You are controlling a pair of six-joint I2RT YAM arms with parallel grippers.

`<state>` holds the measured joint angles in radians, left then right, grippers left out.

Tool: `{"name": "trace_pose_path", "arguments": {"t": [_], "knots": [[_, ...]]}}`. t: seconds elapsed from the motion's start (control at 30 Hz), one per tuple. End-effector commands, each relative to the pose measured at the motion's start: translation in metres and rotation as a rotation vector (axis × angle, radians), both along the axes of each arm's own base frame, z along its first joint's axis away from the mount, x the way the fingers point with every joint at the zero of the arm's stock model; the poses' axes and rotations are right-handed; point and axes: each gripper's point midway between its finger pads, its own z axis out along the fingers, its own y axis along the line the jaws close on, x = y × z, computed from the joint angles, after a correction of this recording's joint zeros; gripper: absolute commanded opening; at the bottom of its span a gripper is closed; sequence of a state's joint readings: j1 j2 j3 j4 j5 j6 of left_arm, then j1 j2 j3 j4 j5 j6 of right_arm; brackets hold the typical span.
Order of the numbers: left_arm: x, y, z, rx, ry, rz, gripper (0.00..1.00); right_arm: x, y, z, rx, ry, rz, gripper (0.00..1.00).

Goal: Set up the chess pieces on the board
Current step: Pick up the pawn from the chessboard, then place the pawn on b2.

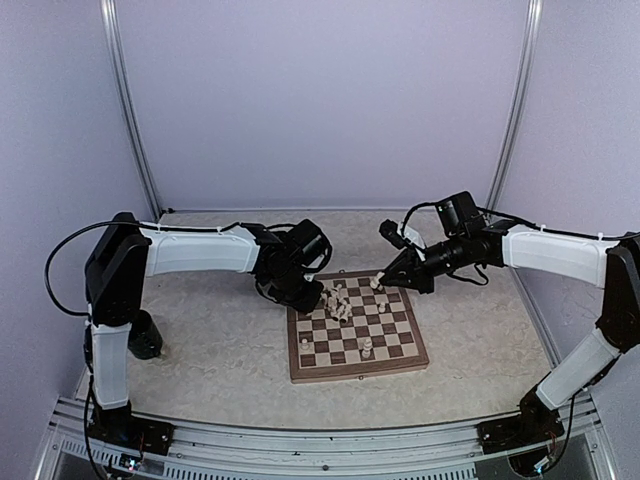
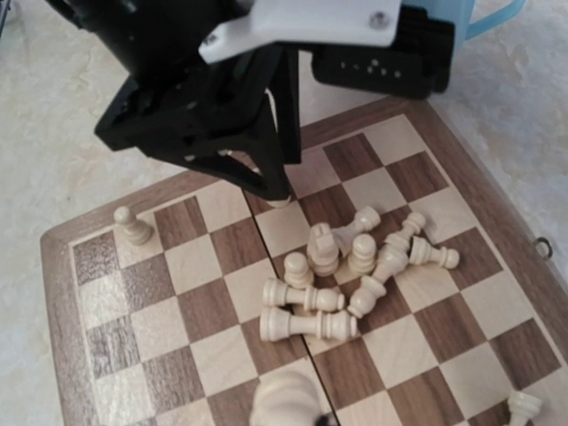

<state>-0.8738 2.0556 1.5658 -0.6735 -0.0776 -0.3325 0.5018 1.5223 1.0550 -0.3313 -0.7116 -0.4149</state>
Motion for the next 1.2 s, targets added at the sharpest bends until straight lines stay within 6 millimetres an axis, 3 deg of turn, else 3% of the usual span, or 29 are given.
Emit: {"name": "trace_pose_path", "arguments": {"t": [0.0,0.17,0.47,0.83,1.17], "knots": [[0.004,-0.008,0.002,-0.019,0.009,-0.014,0.22,-0.002,0.001,-0.006,-0.009,-0.003,0.011,0.00],[0.001,-0.009,0.008,-0.018,0.001,-0.016,0.07,-0.001,0.001,-0.008,-0.012,0.001,0.010,0.00],[-0.036,-0.031,0.037,-0.041,-0.016,-0.101,0.05,-0.001,0.002,-0.009,-0.015,0.002,0.012,0.00],[-0.068,-0.040,0.027,-0.031,0.057,-0.149,0.05,-0.001,0.002,-0.011,-0.016,0.007,0.013,0.00],[-0.078,-0.039,0.018,-0.010,0.085,-0.160,0.05,-0.001,0.002,-0.010,-0.015,0.008,0.012,0.00]]}}
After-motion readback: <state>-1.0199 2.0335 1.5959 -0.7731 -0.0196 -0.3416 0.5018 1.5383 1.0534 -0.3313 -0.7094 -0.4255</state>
